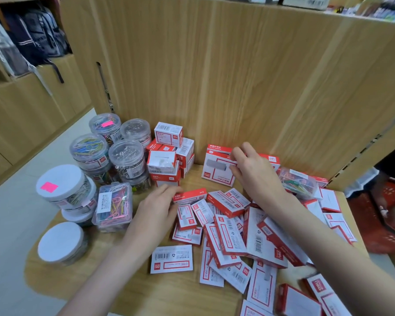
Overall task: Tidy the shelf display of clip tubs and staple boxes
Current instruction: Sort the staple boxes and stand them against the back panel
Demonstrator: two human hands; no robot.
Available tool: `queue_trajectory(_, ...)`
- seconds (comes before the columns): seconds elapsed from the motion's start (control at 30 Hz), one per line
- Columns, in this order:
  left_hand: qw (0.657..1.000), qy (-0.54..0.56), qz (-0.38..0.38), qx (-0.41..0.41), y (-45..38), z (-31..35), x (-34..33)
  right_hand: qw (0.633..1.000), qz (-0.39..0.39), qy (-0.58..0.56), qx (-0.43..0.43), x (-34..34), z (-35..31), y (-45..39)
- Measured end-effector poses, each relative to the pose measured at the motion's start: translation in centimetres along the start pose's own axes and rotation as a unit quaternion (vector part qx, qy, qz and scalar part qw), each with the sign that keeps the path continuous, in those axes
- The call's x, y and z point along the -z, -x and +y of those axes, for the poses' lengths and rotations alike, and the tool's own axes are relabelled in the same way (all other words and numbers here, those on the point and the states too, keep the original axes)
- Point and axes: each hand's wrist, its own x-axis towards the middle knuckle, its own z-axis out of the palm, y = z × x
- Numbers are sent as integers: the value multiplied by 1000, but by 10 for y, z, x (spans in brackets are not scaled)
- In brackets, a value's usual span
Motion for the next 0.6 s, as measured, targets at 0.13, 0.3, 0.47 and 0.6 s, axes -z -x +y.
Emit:
queue_trajectory(0.13, 1000, 12, 3, 1, 1, -1, 1, 1000, 6, 8, 2, -3, -5, -2)
queue_trajectory(0.3, 998, 45, 42, -20, 3, 3, 4, 996, 33, -86, -3, 6, 1, 10)
queue_trajectory(0.47, 993, 86, 63, -59, -7, 15, 9, 956, -72, -285, 26, 19, -13, 30)
queue_trajectory(0.6, 991, 91, 25, -95, -17, 36, 6, 959, -4, -283, -3, 22, -8, 39)
